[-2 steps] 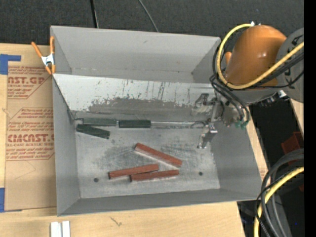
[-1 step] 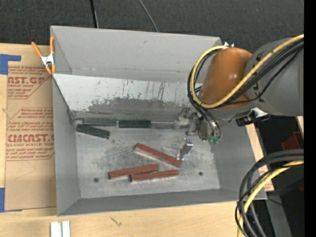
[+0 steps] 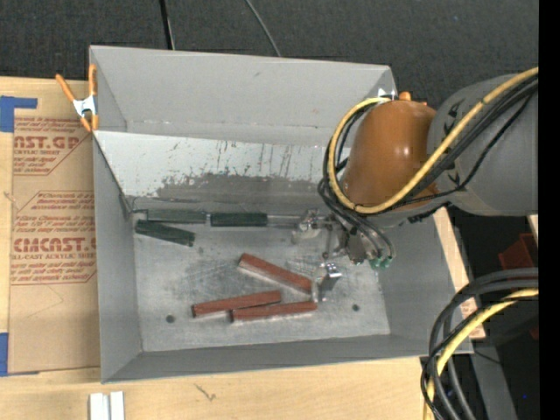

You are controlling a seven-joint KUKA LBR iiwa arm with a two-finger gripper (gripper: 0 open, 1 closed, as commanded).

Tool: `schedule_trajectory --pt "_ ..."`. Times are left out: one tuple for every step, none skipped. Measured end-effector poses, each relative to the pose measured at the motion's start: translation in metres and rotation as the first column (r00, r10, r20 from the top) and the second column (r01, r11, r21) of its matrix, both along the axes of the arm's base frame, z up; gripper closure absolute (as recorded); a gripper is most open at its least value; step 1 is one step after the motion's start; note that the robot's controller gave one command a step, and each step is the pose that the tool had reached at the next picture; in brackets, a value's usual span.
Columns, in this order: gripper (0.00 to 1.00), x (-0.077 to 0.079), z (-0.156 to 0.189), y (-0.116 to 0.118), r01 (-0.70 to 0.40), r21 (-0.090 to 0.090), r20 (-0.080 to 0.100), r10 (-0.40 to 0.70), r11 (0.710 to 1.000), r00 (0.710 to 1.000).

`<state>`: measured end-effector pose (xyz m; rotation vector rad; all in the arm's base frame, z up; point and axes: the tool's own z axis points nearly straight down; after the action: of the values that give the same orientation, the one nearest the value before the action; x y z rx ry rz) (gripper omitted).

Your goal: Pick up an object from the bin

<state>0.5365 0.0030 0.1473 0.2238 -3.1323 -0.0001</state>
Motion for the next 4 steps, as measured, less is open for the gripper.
schedule_trajectory --pt "0.00 -0.001 -0.018 0.027 0.077 0.001 0.002 -0.077 0.997 0.997" --pt "0.00 0.008 -0.055 0.041 0.197 0.000 0.002 -0.197 0.980 0.980" --pt "1.00 0.003 -0.071 0.056 0.016 0.001 0.016 -0.016 1.000 1.000" --pt "1.00 0.003 -0.071 0.056 0.016 0.001 0.016 -0.016 1.000 1.000"
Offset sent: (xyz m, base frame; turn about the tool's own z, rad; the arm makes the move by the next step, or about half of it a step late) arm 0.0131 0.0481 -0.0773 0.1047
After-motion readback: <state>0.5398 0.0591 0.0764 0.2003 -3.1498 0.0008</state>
